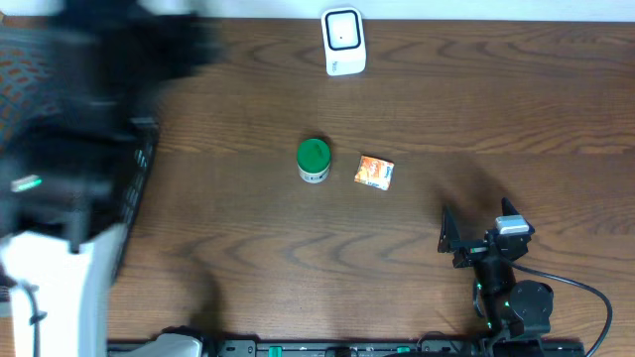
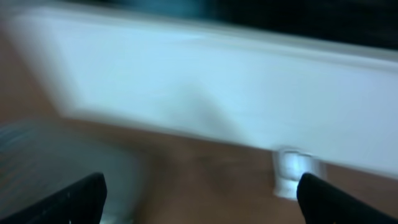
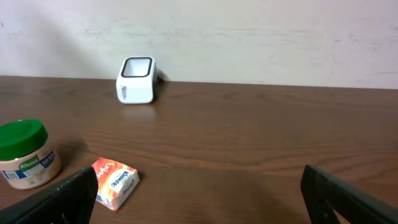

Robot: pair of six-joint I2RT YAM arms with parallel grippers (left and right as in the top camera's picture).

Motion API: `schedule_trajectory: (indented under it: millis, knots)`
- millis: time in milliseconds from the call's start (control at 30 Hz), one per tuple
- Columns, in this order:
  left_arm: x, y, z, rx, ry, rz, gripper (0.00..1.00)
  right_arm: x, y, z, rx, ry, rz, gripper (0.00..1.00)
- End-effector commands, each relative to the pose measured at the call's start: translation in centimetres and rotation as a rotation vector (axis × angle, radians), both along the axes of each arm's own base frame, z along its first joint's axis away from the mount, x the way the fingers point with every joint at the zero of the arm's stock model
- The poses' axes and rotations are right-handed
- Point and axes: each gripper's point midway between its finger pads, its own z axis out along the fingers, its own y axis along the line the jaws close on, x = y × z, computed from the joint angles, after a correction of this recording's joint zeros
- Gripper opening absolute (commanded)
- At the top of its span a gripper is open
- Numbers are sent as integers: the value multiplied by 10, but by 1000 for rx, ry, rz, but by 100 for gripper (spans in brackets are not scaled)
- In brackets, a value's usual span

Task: Scan the item barcode
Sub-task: 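Drop the orange pack beside the jar, then reach into the basket and grasp the mint-green wipes pack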

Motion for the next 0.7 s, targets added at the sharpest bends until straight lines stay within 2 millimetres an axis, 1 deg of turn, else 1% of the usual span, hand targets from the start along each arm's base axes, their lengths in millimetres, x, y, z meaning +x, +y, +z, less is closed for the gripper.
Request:
schedule_trajectory:
  millis: [0,33,67,100,133,200,267,333,433,467,600,667]
  knots:
    - [-7,101,-53,-202,95,444,98,0,-1,0,-11,-1,-4,99]
    - [-18,126,-70,-280,128,552,98,0,-1,0,-11,-2,-4,99]
    - [-25,143,-85,-341,166,613,98,0,-1,0,-11,-2,-4,99]
    - [-29,158,-107,-423,223,654,98,0,-1,0,-11,-1,-4,99]
    - [-29,164,-122,-479,265,662,98,0,-1,0,-11,-1,-4,99]
    - [-24,172,-154,-584,359,654,98,0,-1,0,-11,-2,-4,99]
    - [-19,182,-185,-636,439,673,98,0,-1,0,-11,-1,-4,99]
    - [-13,190,-215,-655,519,700,98,0,-1,0,-11,-1,-4,99]
    - [-3,195,-260,-670,638,724,98,0,-1,0,-11,-1,-4,99]
    - [1,197,-278,-676,687,733,98,0,-1,0,-11,-1,-4,99]
    - [7,199,-325,-684,812,731,98,0,-1,0,-11,-1,-4,99]
    - [7,198,-344,-684,868,725,98,0,-1,0,-11,-1,-4,99]
